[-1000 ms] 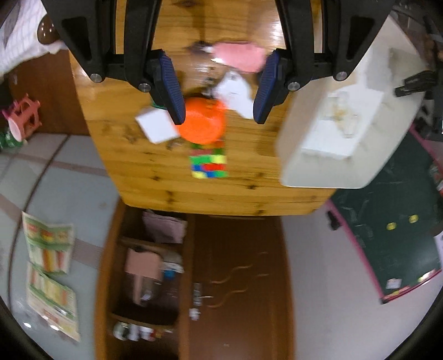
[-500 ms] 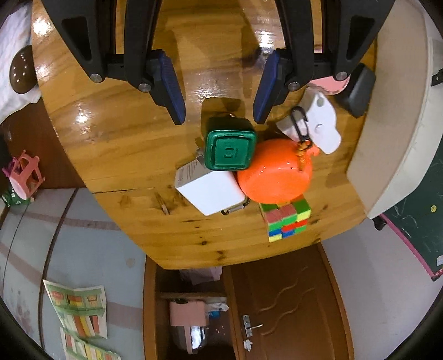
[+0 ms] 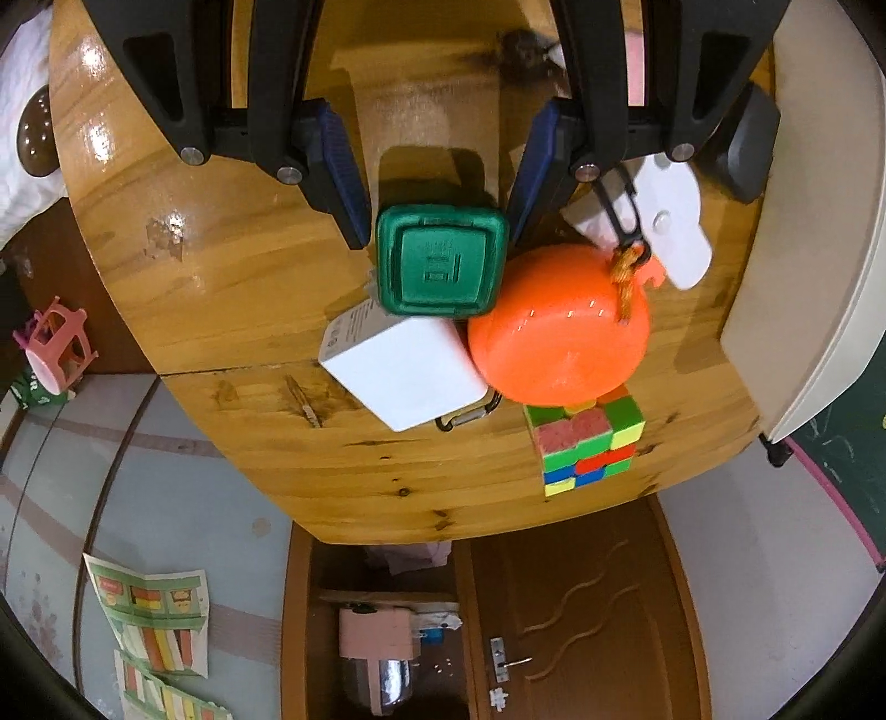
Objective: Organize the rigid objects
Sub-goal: 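Grasp the green square box with the right gripper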
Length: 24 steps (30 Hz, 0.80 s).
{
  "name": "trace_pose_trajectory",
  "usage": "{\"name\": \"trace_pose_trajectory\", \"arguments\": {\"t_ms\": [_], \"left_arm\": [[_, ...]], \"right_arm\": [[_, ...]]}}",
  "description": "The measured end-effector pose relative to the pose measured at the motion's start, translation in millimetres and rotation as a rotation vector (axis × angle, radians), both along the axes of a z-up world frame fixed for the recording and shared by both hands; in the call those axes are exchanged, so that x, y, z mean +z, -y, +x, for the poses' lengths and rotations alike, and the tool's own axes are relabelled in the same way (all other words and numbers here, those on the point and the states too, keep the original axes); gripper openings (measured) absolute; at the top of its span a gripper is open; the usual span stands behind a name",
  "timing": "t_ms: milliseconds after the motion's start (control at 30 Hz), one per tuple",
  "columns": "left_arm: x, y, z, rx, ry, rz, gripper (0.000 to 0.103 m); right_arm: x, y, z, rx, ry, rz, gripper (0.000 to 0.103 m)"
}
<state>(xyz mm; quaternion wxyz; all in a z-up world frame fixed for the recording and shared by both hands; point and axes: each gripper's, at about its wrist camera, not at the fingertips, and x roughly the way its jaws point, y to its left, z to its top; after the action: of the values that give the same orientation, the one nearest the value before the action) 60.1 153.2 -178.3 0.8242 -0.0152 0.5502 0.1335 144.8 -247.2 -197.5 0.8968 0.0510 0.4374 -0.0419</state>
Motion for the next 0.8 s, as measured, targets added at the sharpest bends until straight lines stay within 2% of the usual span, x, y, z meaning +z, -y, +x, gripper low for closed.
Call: {"name": "trace_pose_trajectory", "arguments": {"t_ms": [133, 200, 267, 533, 800], "left_arm": [[0.3, 0.7, 1.1, 0.002, -0.001, -0.001, 0.027], [0.2, 1.0, 1.1, 0.004, -0.001, -0.002, 0.027], [0.4, 0.8, 1.5, 0.005, -0.001, -0.002, 0.027], [0.1, 0.0, 1.6, 0.006, -0.001, -0.004, 0.027], [0.0, -0.1, 1.2, 0.006, 0.0, -0.004, 0.027]], "right_arm": [[-3.2, -2.6, 5.1, -0.012, 0.004, -0.034, 0.05], [-3.3, -5.2, 5.7, -0.013, 0.009, -0.055, 0.043], [-3.3, -6.4, 5.9, -0.01, 0.013, -0.053, 0.04], [-1.0, -10.3, -1.5, -0.003, 0.03, -0.077, 0.039], [22.4, -13.0, -19.2, 0.004, 0.066, -0.059, 0.039]]}}
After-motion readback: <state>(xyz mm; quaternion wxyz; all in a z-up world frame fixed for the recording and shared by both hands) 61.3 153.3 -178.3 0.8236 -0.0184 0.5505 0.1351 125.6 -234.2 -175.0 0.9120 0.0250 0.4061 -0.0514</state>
